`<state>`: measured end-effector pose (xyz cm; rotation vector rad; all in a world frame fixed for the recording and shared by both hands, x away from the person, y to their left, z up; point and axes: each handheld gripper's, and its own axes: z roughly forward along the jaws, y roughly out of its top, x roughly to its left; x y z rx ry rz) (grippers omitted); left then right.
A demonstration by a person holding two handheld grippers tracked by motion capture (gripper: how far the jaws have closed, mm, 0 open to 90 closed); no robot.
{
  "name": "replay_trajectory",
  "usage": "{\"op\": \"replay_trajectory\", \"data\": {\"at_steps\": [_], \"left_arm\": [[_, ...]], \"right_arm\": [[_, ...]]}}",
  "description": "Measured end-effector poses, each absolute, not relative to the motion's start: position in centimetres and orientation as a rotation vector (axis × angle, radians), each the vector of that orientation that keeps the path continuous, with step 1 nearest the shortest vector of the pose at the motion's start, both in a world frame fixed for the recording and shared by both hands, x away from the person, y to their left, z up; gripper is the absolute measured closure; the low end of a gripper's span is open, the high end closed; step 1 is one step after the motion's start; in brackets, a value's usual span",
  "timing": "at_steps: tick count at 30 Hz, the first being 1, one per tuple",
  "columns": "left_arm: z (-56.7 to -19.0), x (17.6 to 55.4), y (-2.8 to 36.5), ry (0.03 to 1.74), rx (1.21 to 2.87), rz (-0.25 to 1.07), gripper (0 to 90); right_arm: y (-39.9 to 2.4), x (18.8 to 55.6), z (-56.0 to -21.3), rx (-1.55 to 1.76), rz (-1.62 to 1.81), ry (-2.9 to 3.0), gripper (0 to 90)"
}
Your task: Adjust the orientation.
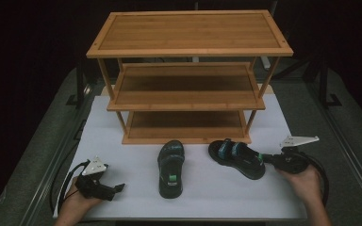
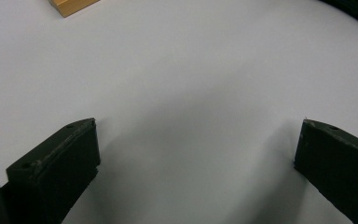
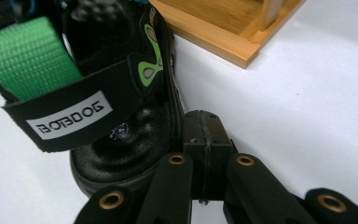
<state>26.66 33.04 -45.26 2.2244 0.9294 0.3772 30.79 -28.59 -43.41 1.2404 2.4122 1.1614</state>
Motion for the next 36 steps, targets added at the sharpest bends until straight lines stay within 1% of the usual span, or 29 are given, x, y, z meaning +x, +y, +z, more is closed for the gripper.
{"op": "replay_trajectory", "data": {"at_steps": [6,19,28,36], "left_arm": [[-45.3,26.7,33.1,0.929,2.225,0.377,0.0],[-45.3,26.7,33.0,0.93,2.225,0.378,0.0],[-45.3,26.7,33.0,0.93,2.224,0.378,0.0],[-45.3,26.7,33.0,0.93,2.224,0.377,0.0]], "right_arm": [[-28.8,30.1,-43.6,1.253,1.179,2.428,89.6],[-28.0,28.2,-43.5,1.204,1.181,2.48,89.7],[-26.2,26.7,-43.5,1.119,1.209,2.564,89.6],[-24.5,26.1,-43.4,1.048,1.22,2.622,89.6]]}}
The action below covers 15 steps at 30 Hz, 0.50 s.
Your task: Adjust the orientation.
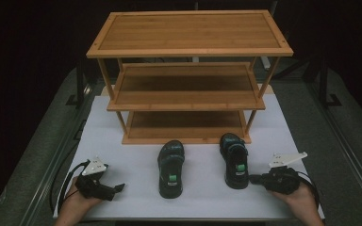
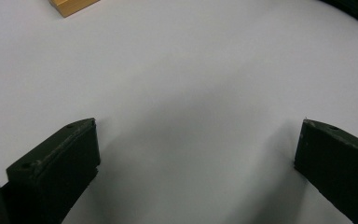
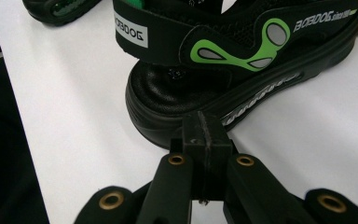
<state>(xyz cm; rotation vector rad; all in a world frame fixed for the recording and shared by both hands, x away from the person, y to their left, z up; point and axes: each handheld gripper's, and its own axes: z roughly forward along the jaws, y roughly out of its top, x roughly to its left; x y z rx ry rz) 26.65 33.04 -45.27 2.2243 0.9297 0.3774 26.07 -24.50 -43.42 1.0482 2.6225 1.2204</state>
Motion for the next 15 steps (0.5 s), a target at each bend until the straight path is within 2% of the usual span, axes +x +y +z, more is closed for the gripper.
{"op": "replay_trajectory", "data": {"at_steps": [2,4,11,15], "left_arm": [[-45.3,26.7,33.0,0.929,2.225,0.377,0.0],[-45.3,26.7,33.0,0.93,2.224,0.377,0.0],[-45.3,26.7,33.0,0.93,2.224,0.377,0.0],[-45.3,26.7,33.0,0.929,2.224,0.378,0.0]], "right_arm": [[-24.7,26.1,-43.2,1.048,1.223,2.609,88.3],[-25.5,26.3,-42.4,1.07,1.257,2.561,82.5],[-26.1,28.0,-39.8,1.097,1.332,2.483,51.8],[-25.7,29.3,-38.6,1.073,1.374,2.473,47.2]]}}
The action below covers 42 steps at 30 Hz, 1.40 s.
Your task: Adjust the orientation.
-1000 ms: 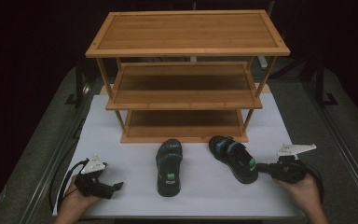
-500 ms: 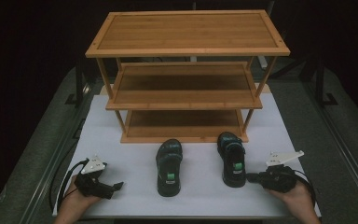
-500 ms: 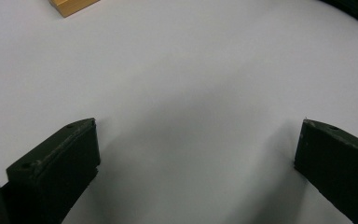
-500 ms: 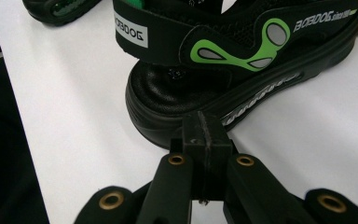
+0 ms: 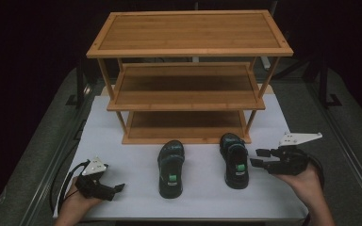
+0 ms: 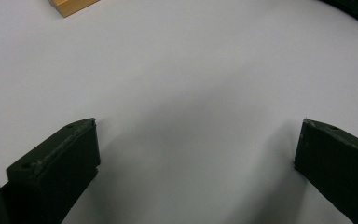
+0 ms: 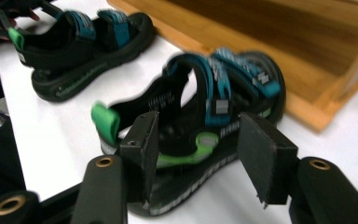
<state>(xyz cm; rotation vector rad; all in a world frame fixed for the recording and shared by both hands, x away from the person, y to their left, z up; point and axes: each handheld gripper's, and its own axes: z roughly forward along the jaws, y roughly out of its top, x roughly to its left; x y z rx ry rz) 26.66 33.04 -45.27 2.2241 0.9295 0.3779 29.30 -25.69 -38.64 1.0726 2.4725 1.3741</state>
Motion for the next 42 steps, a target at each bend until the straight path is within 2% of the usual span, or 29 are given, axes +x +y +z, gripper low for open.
{"op": "replay_trajectory", "data": {"at_steps": [15,25,38,42], "left_arm": [[-45.3,26.7,33.0,0.929,2.222,0.378,0.0],[-45.3,26.7,33.0,0.93,2.222,0.378,0.0],[-45.3,26.7,33.0,0.928,2.224,0.377,0.0],[-45.3,26.7,33.1,0.929,2.223,0.378,0.0]], "right_arm": [[-22.8,33.7,-38.5,0.964,1.373,2.567,46.0],[-21.5,34.7,-39.4,0.926,1.35,2.648,44.7],[-21.4,35.0,-39.8,0.919,1.341,2.671,64.9],[-21.4,35.0,-39.8,0.916,1.332,2.68,66.4]]}}
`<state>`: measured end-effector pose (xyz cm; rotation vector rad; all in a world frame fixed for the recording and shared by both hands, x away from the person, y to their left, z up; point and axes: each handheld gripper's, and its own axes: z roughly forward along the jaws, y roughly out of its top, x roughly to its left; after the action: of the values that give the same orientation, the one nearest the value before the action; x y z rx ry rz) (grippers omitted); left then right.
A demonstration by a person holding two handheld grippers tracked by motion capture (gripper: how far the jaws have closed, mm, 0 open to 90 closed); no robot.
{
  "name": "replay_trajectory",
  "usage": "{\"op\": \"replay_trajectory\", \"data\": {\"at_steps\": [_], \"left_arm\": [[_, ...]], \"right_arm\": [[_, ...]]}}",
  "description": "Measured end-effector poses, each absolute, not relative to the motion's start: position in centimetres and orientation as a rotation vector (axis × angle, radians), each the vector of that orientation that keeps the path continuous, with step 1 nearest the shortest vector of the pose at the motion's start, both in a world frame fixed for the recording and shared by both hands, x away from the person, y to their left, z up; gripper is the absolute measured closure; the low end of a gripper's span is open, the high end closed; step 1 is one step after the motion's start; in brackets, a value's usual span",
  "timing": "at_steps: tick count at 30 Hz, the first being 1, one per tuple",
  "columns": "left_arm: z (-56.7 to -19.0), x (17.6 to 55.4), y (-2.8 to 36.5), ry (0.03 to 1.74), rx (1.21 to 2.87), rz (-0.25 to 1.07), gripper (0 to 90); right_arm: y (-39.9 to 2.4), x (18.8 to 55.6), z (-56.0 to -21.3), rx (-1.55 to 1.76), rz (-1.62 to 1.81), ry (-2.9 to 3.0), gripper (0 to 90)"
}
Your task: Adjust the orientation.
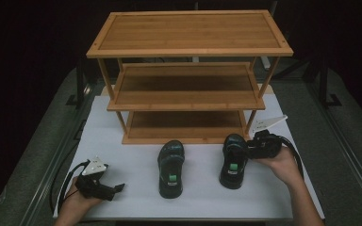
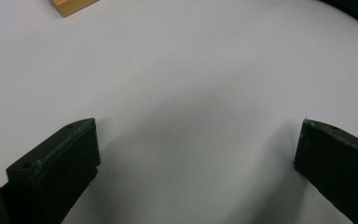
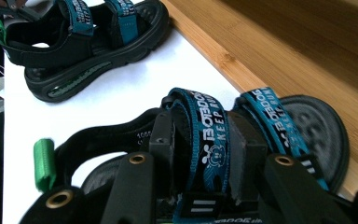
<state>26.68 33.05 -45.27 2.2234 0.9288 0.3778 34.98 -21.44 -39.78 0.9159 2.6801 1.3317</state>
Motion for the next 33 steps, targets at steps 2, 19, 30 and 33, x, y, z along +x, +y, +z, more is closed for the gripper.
{"op": "replay_trajectory", "data": {"at_steps": [2,19,30,33], "left_arm": [[-45.3,26.7,33.1,0.929,2.224,0.378,0.0],[-45.3,26.7,33.0,0.93,2.221,0.377,0.0],[-45.3,26.7,33.0,0.932,2.219,0.378,0.0],[-45.3,26.7,33.0,0.932,2.217,0.378,0.0]], "right_arm": [[-21.5,35.0,-39.7,0.921,1.336,2.679,66.5],[-19.8,33.8,-37.3,0.817,1.395,2.677,66.9],[-15.1,34.2,-37.0,0.698,1.41,2.756,67.0],[-13.8,34.4,-37.3,0.669,1.41,2.784,67.0]]}}
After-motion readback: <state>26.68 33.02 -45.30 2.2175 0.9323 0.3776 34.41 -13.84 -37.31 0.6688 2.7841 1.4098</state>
